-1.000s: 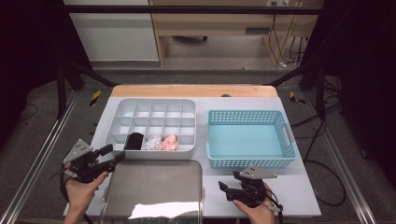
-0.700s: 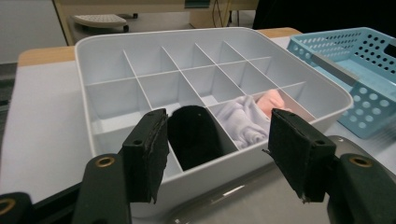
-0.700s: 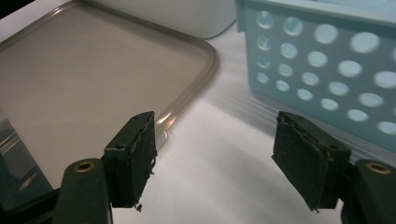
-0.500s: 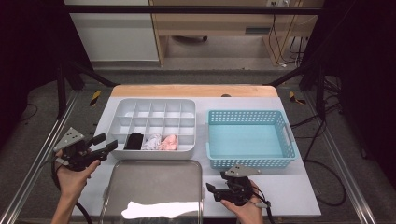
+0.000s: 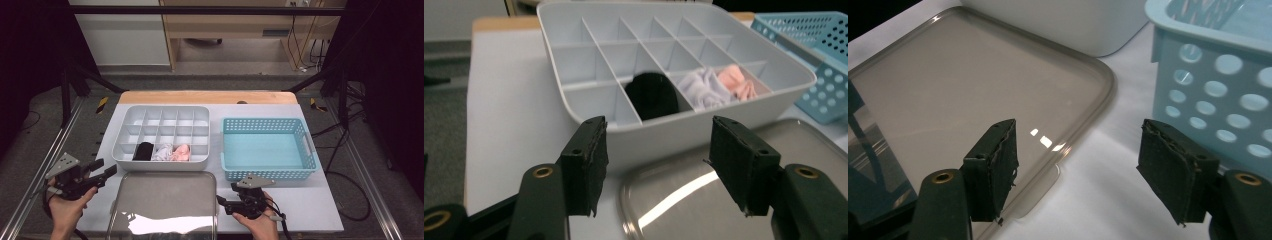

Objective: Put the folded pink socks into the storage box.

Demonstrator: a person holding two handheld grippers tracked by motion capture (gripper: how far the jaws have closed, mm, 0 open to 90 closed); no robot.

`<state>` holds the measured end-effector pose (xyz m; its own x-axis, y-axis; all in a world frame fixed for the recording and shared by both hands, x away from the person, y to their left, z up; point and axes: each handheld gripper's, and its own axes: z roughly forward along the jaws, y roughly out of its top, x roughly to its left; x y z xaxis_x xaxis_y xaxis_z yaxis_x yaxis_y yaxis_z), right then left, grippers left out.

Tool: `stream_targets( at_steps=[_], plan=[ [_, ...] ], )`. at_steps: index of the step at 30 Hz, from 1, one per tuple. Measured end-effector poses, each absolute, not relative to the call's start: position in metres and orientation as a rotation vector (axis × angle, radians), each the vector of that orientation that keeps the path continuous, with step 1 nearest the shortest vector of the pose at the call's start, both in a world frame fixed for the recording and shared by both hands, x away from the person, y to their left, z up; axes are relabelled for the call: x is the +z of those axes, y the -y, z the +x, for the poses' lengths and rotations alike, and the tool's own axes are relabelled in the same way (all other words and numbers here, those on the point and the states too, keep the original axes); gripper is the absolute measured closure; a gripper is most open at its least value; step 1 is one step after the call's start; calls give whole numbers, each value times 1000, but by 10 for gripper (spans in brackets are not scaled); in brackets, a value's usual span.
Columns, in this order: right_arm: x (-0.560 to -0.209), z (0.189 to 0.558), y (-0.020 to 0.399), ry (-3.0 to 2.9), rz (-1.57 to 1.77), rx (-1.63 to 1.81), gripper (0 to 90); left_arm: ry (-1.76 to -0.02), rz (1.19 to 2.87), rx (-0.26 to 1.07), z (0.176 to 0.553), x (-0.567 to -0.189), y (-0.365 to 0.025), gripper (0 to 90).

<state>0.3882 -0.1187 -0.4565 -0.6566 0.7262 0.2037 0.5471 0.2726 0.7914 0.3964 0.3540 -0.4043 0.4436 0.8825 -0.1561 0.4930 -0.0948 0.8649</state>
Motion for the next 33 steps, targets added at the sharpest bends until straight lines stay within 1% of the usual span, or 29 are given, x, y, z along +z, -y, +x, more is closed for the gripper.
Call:
stream_targets(
  at_steps=[6, 15, 21, 33],
  plan=[
    [-458, 385, 114, -2353, 1195, 1345, 334, -1229, 1773, 465, 377, -427, -358, 394],
    [-466, 379, 108, -2368, 1222, 1322, 361, -1275, 1827, 408, 366, -453, -363, 410],
    [-470, 374, 106, -2380, 1234, 1317, 375, -1294, 1862, 358, 360, -462, -362, 443],
    [-475, 369, 106, -2378, 1291, 1356, 384, -1343, 1932, 341, 354, -471, -354, 470]
  ],
)
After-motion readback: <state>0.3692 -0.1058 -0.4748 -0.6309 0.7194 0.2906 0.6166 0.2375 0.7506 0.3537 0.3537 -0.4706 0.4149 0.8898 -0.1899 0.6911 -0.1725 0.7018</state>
